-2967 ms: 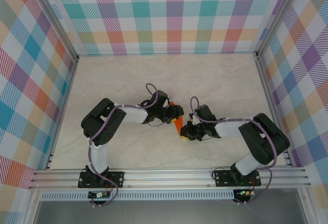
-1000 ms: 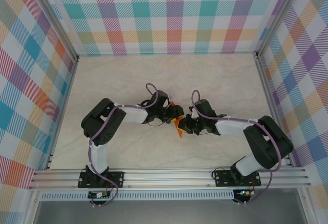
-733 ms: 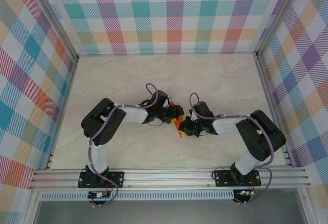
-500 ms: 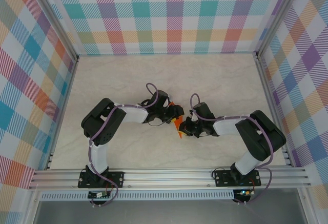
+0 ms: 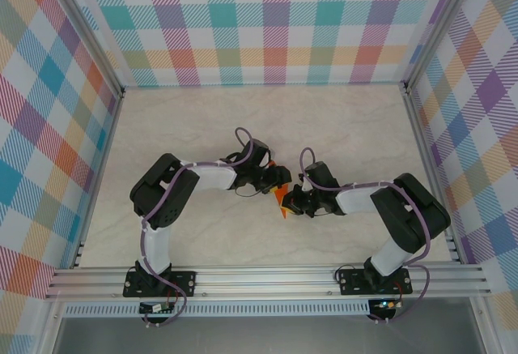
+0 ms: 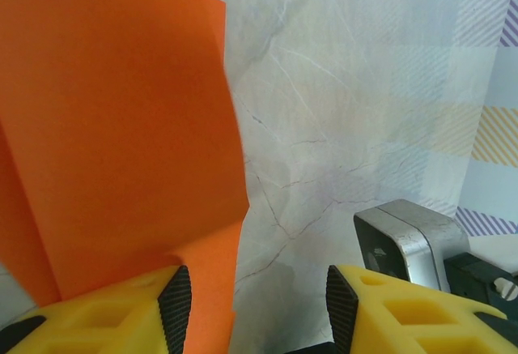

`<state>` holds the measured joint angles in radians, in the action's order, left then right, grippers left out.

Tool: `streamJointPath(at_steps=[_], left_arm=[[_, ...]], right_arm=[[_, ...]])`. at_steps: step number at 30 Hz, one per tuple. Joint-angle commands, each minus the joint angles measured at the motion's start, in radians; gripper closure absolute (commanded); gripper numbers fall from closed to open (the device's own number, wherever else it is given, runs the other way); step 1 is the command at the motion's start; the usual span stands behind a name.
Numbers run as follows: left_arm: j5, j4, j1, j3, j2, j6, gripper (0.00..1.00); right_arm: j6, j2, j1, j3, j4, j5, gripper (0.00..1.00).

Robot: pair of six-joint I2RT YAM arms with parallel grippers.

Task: Fold a paper plane with a square sheet of paper (pick it up from the middle)
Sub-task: Fold the wing for the fifth time at the center of the table.

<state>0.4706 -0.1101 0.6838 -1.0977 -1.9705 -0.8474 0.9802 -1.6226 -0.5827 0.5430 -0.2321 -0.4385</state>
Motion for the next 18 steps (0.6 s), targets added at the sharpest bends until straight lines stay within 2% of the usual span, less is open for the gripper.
streamJointPath(at_steps=[1, 18], left_arm=[[-0.074, 0.059, -0.057, -0.024, -0.041, 0.061, 0.49], [-0.014, 0.084, -0.140, -0.125, -0.114, 0.116, 0.49]], right_arm=[[-0.014, -0.056, -0.003, -0.054, 0.163, 0.053, 0.98], [-0.040, -0.030, 0.007, -0.064, 0.198, 0.043, 0.98]])
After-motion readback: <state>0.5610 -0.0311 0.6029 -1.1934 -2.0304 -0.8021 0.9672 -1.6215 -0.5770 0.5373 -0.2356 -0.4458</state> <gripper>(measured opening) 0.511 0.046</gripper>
